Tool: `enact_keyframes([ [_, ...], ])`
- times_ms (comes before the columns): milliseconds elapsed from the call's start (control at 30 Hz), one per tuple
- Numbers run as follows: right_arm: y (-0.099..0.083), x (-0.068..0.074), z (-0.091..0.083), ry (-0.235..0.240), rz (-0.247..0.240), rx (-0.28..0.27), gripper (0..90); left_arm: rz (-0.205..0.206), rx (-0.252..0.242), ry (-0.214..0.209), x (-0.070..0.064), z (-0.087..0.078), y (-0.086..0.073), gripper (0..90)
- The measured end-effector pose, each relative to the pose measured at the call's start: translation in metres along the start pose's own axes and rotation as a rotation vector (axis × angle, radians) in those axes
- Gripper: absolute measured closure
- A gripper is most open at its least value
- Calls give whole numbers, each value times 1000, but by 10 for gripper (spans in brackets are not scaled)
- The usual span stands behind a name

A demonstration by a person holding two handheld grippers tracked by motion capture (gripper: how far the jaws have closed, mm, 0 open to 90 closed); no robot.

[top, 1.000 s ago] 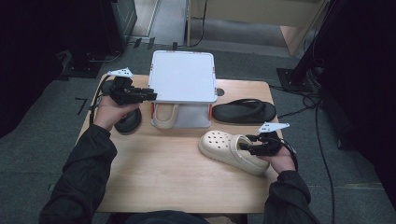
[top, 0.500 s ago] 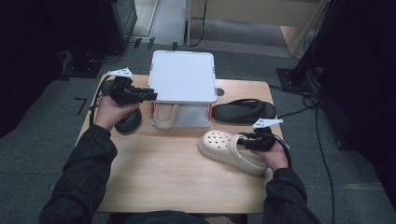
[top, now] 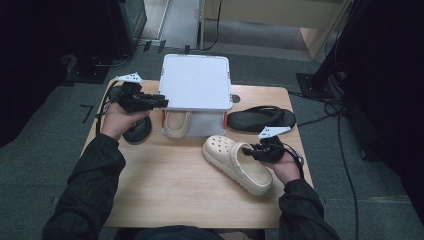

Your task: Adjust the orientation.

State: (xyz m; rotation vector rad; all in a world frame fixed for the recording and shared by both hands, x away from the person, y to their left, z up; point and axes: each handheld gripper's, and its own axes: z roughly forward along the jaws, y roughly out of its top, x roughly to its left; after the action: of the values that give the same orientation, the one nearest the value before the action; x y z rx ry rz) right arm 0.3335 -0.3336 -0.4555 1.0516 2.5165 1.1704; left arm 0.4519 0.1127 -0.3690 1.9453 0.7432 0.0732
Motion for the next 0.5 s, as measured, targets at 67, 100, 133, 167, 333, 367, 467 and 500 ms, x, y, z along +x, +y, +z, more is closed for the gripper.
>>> enact_keyframes([
  [67, 3, 4, 0, 0, -3, -1, 764, -1, 0, -1, 0, 0, 0, 660],
  [100, 4, 5, 1, 0, -2, -6, 764, -2, 0, -1, 0, 0, 0, 660],
  [133, 8, 8, 1, 2, 1, -22, 765, -2, 0, -1, 0, 0, 0, 660],
  [167, 10, 9, 0, -4, 7, -32, 765, -1, 0, -1, 0, 0, 0, 660],
  [333, 25, 13, 3, -40, 22, -72, 765, -1, 0, -1, 0, 0, 0, 660],
  [367, 28, 12, 5, -49, 24, -75, 764, -1, 0, -1, 0, 0, 0, 660],
  [467, 36, 11, 9, -66, 44, -89, 764, 0, -1, -1, 0, 0, 0, 660],
  [500, 39, 10, 11, -72, 52, -95, 764, 0, -1, -2, 0, 0, 0, 660],
])
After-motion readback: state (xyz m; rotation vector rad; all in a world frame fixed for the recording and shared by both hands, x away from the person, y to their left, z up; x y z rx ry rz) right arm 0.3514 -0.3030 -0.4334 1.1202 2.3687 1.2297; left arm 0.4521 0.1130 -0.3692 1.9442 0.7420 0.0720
